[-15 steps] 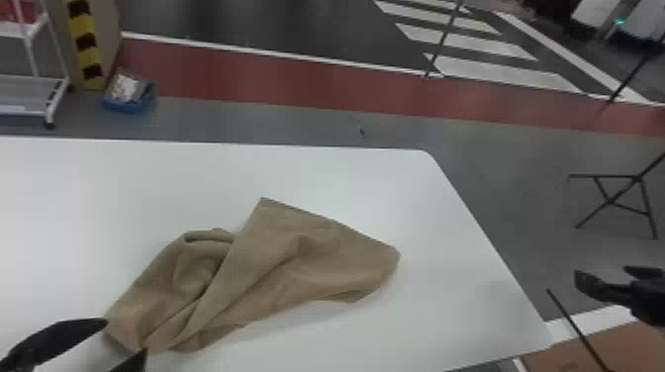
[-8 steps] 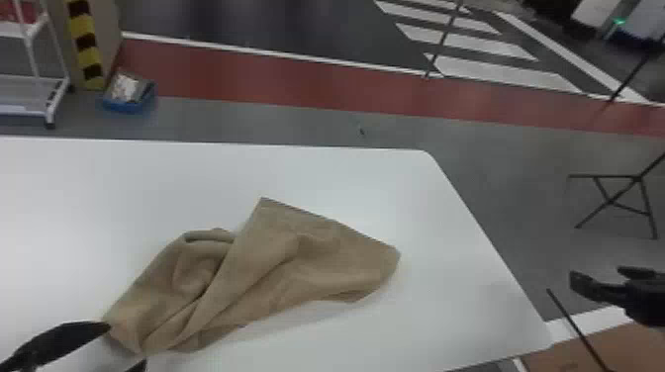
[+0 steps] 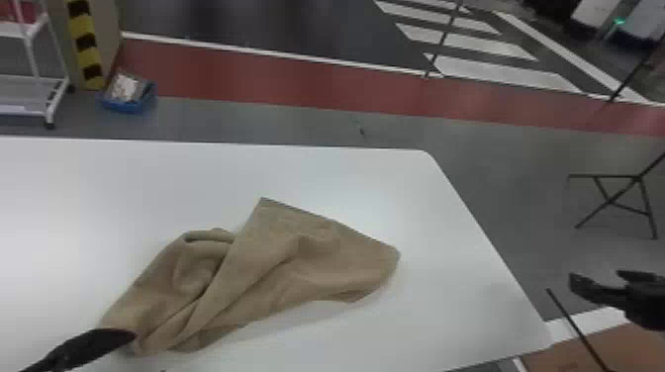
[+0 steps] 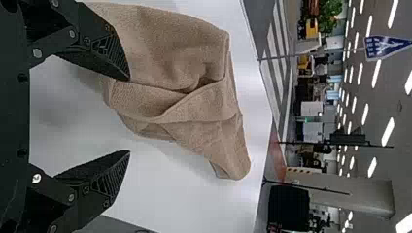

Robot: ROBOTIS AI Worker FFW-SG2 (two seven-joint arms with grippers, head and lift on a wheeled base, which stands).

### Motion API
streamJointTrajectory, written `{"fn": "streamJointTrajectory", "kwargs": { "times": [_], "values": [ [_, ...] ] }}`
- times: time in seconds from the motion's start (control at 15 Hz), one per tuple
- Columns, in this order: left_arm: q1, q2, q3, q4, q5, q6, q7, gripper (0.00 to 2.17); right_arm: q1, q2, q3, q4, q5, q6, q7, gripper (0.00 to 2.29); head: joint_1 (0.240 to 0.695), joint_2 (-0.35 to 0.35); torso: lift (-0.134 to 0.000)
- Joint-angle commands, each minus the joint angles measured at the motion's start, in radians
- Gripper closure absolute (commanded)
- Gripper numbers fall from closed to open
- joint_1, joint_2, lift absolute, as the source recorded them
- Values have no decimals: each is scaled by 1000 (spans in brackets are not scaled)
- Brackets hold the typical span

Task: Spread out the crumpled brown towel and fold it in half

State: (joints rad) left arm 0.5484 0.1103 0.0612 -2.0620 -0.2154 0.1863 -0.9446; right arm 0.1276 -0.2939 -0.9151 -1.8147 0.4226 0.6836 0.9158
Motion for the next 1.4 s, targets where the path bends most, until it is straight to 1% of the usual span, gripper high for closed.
{"fn": "streamJointTrajectory", "kwargs": {
  "times": [0.0, 0.07, 0.13, 0.2, 0.27, 0.33, 0.4, 0.47, 0.6, 0.67, 0.73, 0.8, 0.87, 0.93, 1.0, 1.07, 1.13, 1.2, 1.27, 1.33],
  "values": [
    [-10, -1, -18, 23, -12, -34, 26, 417, 1, 1, -1, 0, -2, 6, 2, 127, 695, -350, -124],
    [-16, -1, -35, 36, -24, -49, 49, 417, 1, 4, 1, 0, -2, 9, 2, 127, 695, -350, -124],
    [-21, -1, -55, 43, -39, -49, 79, 498, 1, 4, 1, 0, -2, 9, 2, 127, 695, -350, -124],
    [-27, -1, -74, 54, -73, -49, 109, 822, 1, 6, -1, 0, -4, 9, 2, 127, 695, -350, -124],
    [-28, -3, -86, 63, -93, -46, 147, 1237, 3, 6, -1, -2, -8, 9, 2, 127, 695, -350, -124],
    [-28, -3, -84, 63, -93, -37, 176, 1669, 4, 6, -5, -2, -10, 9, 2, 127, 695, -350, -124],
    [-27, -3, -77, 56, -87, -34, 191, 1922, 4, 6, -10, 0, -13, 9, 2, 127, 695, -350, -124],
    [-18, -4, -63, 33, -78, -27, 211, 2010, 4, 6, -13, 3, -15, 9, 2, 127, 695, -350, -124],
    [1, -6, -21, -41, -7, -6, 214, 2047, 7, 6, -13, 8, -15, 6, 2, 127, 695, -350, -124],
    [4, -7, -12, -81, 7, 34, 218, 2145, 9, 9, -13, 9, -15, 6, 2, 130, 695, -350, -124],
    [5, -9, -3, -129, 24, 86, 221, 2145, 9, 10, -13, 11, -15, 6, 0, 127, 695, -350, -124],
    [4, -9, 5, -181, 57, 154, 218, 2145, 10, 13, -13, 9, -15, 6, 0, 127, 695, -350, -124],
    [-12, -14, 5, -253, 80, 243, 216, 2145, 10, 16, -11, 9, -15, 6, 0, 127, 695, -350, -124],
    [-45, -21, -8, -311, 82, 335, 214, 2145, 10, 21, -10, 5, -15, 6, 2, 127, 695, -350, -124],
    [-94, -35, -29, -331, 77, 411, 213, 2145, 15, 27, -7, 0, -12, 6, 2, 130, 695, -350, -124],
    [-168, -46, -74, -333, 64, 497, 219, 2145, 21, 33, -4, -9, -10, 9, 2, 130, 695, -350, -124],
    [-234, -69, -123, -331, 34, 562, 222, 2145, 24, 39, -2, -18, -10, 9, 3, 130, 695, -350, -124],
    [-309, -98, -179, -316, -12, 608, 227, 2145, 32, 41, 1, -34, -10, 12, 5, 130, 695, -350, -124],
    [-390, -113, -225, -285, -41, 660, 225, 2145, 41, 45, 8, -52, -10, 9, 9, 130, 695, -350, -124],
    [-467, -113, -251, -227, -67, 672, 224, 2145, 67, 49, 28, -75, -10, -52, 15, 130, 695, -350, -124]
  ]
}}
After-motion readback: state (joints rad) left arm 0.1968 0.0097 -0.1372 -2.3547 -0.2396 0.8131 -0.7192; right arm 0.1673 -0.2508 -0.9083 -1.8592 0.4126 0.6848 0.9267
